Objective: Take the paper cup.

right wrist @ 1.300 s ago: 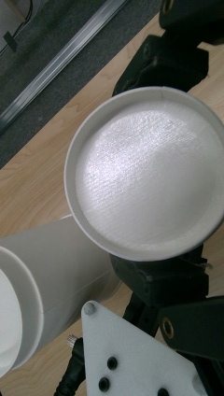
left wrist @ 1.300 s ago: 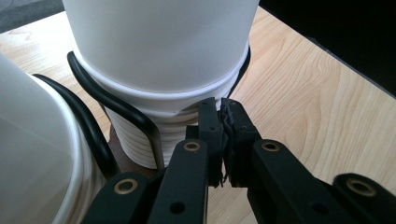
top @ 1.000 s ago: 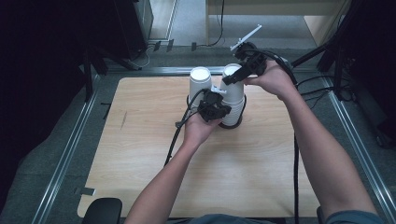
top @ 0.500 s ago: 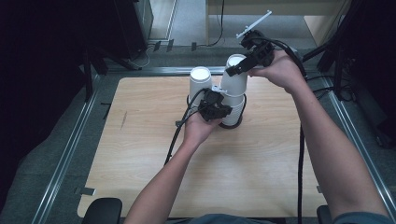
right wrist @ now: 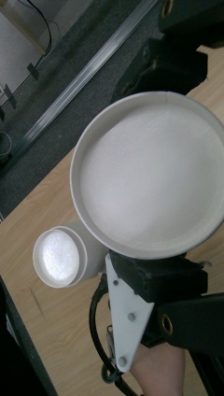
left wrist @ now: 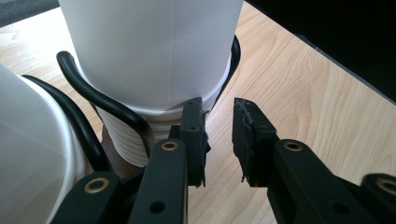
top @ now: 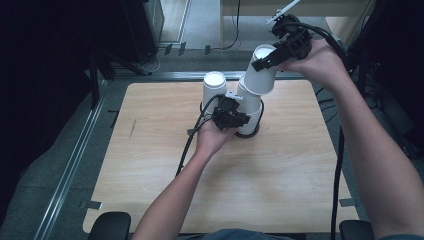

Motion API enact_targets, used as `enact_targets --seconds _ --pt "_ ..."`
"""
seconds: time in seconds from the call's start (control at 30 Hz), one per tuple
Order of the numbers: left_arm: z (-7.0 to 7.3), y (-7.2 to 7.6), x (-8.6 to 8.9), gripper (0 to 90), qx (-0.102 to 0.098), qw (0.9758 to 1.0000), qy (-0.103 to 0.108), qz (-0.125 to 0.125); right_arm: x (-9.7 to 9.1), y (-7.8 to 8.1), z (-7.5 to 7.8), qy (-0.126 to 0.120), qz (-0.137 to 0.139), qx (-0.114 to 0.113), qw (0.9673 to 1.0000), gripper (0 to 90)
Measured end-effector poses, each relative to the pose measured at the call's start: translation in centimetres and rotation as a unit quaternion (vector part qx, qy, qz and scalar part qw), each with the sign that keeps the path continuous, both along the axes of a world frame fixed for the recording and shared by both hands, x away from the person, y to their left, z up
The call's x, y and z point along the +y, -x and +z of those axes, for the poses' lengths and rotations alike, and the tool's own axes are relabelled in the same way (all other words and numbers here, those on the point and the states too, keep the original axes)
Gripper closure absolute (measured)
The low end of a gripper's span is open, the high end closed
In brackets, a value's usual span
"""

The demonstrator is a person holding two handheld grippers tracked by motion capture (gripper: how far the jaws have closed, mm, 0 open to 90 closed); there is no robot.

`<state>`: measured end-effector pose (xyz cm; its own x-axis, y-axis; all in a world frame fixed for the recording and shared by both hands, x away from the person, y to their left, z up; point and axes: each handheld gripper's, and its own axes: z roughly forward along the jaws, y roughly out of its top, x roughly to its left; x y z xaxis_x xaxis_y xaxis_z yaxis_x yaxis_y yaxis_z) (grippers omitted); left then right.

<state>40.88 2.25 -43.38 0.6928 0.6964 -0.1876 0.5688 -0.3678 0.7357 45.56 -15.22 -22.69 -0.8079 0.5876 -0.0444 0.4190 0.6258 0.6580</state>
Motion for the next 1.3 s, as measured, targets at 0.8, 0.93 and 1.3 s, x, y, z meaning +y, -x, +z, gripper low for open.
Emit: enact_targets --seconds 0.8,0.93,1.3 --pt "0.5 2.2 1.5 59.0 0.016 0.9974 0.01 -0.069 -5.5 5.2 -2.5 -0.023 0.016 0.02 0.9994 25.4" --pt "-0.2 3.1 2.2 57.5 0.027 0.9941 0.01 -0.105 -5.9 5.8 -3.9 -0.029 0.02 0.02 0.9992 25.5" --pt "-0.2 4.6 5.2 46.9 0.027 0.9889 0.028 -0.144 -5.7 7.3 -7.8 -0.035 0.043 0.033 0.9979 25.3"
